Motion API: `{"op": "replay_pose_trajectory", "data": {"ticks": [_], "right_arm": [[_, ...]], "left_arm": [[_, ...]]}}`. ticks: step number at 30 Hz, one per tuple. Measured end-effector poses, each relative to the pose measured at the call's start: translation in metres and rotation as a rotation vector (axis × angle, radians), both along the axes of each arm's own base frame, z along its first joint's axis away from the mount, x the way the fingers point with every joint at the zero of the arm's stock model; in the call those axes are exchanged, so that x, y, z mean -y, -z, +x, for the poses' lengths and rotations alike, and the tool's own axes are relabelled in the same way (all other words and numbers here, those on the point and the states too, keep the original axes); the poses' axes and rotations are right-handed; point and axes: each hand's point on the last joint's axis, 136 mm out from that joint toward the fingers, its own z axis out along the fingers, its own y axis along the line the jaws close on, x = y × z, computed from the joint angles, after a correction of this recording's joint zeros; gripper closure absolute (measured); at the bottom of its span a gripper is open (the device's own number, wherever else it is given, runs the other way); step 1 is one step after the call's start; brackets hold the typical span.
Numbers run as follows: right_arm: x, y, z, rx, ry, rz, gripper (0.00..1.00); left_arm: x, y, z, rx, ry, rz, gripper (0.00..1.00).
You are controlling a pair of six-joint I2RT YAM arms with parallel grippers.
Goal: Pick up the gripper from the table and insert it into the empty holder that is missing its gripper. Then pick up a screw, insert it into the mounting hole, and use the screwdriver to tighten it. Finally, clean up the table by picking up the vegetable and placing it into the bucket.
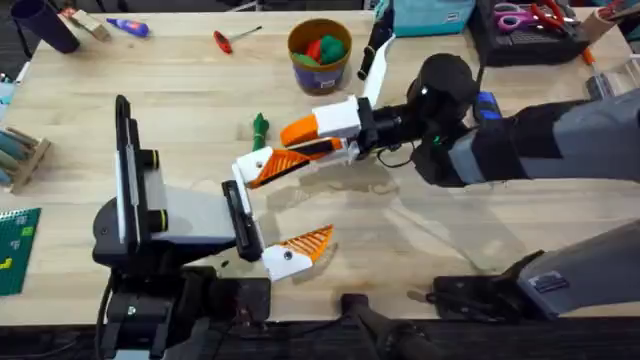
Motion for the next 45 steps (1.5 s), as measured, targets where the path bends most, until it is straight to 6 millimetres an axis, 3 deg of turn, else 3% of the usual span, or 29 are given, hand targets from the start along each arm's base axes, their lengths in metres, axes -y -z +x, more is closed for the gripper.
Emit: {"op": "replay_pose_trajectory", "data": {"ticks": [7,10,19,22,23,31,34,45], "right_arm": [[0.017,0.023,0.014,-0.088,0.057,-0.116,0.265],[0.029,0.023,0.019,-0.1,0.085,-0.18,0.265],[0.071,-0.028,0.035,0.086,0.2,-0.361,0.265],[0.089,-0.032,0.034,0.133,0.24,-0.499,0.265],[0.107,-0.034,0.031,0.189,0.253,-0.666,0.265],[0.146,-0.036,0.028,0.392,0.25,-1.092,0.265],[0.152,-0.022,0.034,0.45,0.219,-1.24,0.265],[0.16,0.032,0.055,0.366,0.145,-1.409,0.295]], "left_arm": [[0.0,0.0,0.0,0.0,0.0,0.0,0.014],[0.0,0.0,0.0,0.0,0.001,0.0,0.014],[0.0,0.0,-0.001,0.0,0.003,0.0,0.015],[0.0,0.0,-0.001,0.0,0.003,0.0,0.014],[0.0,0.0,-0.001,0.0,0.003,0.0,0.015],[0.0,0.0,-0.001,0.0,0.003,0.0,0.013],[0.0,0.0,-0.001,-0.001,0.003,-0.001,0.015],[0.0,0.0,-0.001,-0.001,0.003,-0.001,0.015]]}}
